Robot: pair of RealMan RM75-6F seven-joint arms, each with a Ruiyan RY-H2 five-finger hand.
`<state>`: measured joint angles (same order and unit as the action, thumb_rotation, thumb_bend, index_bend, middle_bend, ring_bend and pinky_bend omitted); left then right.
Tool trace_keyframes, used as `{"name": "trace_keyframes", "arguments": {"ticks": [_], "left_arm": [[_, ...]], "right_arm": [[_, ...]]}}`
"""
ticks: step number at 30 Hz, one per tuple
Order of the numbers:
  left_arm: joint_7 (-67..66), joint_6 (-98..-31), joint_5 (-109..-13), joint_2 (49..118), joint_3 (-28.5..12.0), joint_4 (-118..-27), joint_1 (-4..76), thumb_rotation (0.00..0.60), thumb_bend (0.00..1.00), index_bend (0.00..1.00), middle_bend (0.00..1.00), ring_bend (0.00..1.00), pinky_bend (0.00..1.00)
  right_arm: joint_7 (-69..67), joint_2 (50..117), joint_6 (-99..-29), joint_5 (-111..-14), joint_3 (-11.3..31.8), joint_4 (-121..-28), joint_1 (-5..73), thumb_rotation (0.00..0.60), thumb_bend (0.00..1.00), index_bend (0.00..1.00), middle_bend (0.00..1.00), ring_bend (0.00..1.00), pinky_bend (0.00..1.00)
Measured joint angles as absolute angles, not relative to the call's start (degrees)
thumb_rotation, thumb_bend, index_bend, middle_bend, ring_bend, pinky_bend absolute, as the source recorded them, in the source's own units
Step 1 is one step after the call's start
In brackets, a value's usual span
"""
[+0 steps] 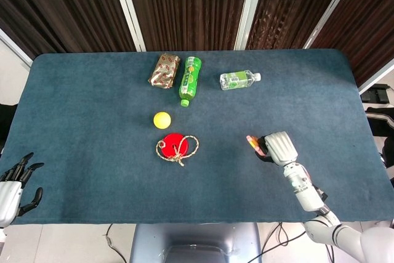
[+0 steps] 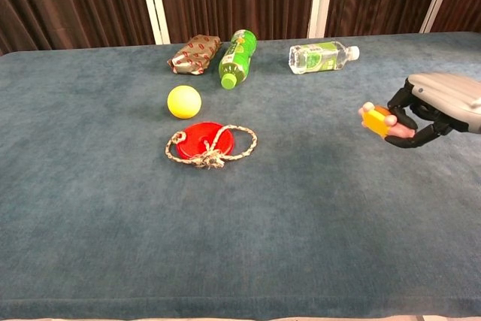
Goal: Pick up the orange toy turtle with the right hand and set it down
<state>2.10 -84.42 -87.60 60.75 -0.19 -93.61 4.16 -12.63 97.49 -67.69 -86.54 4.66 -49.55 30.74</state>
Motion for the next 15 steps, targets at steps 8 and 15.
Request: {"name": "trace_keyframes", "arguments": {"ticks": [8, 15], "left_arm": [[1.7, -84.3, -87.5, 60.8, -0.2, -93.7, 4.2, 0.600, 0.46, 0.22, 0.04, 0.14, 0.25], [1.8, -84.2, -87.4, 60.7, -0.2, -93.8, 4.2, 0.600, 0.46, 0.22, 0.04, 0.14, 0.25]], "right_arm": [[-13.6, 96.3, -69.3, -87.5, 4.0, -51.1, 29.9, 0.600, 0.70, 0.98, 0.87, 1.00, 1.00], [-12.3, 92.8, -68.2, -87.4, 2.8, -56.6, 29.1, 0.600, 0.33, 0.65, 0.69, 1.00, 1.00]]}}
